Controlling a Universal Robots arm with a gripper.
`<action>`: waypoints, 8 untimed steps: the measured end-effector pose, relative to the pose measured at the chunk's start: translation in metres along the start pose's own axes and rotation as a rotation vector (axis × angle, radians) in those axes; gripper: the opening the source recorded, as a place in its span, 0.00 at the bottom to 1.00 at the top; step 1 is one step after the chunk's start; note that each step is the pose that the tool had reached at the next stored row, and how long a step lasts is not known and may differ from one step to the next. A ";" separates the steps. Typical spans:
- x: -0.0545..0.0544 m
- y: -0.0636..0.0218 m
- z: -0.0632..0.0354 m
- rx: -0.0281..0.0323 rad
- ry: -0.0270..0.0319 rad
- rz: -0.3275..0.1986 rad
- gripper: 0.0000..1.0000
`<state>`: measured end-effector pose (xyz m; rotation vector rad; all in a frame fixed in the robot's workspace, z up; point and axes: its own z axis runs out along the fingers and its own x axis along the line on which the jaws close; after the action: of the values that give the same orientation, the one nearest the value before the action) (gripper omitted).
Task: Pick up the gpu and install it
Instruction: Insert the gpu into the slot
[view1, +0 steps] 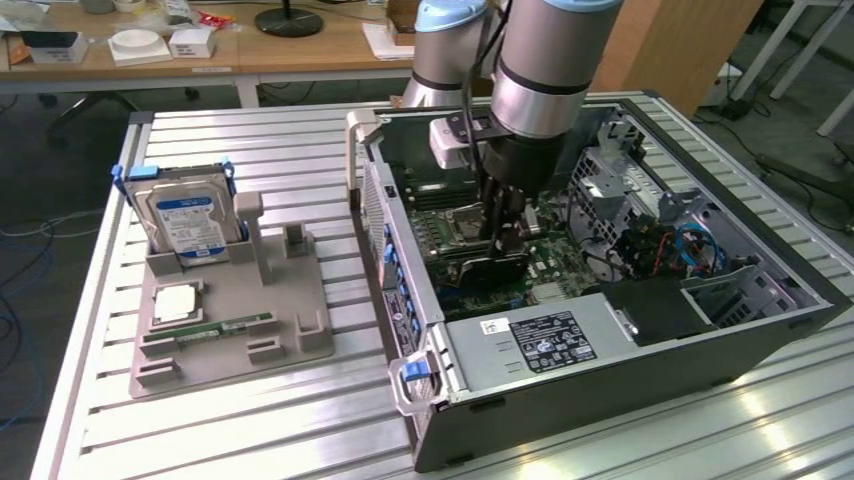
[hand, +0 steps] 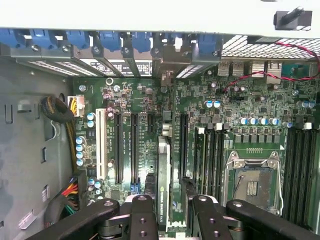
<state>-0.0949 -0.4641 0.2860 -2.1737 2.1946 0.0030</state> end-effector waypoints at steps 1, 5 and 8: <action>0.000 0.0005 0.0000 0.0001 0.0000 0.000 0.33; 0.000 0.0032 -0.0001 0.0005 -0.0001 0.000 0.15; -0.001 0.0071 -0.0002 0.0006 0.0000 0.000 0.10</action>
<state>-0.1019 -0.4630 0.2860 -2.1736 2.1941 0.0023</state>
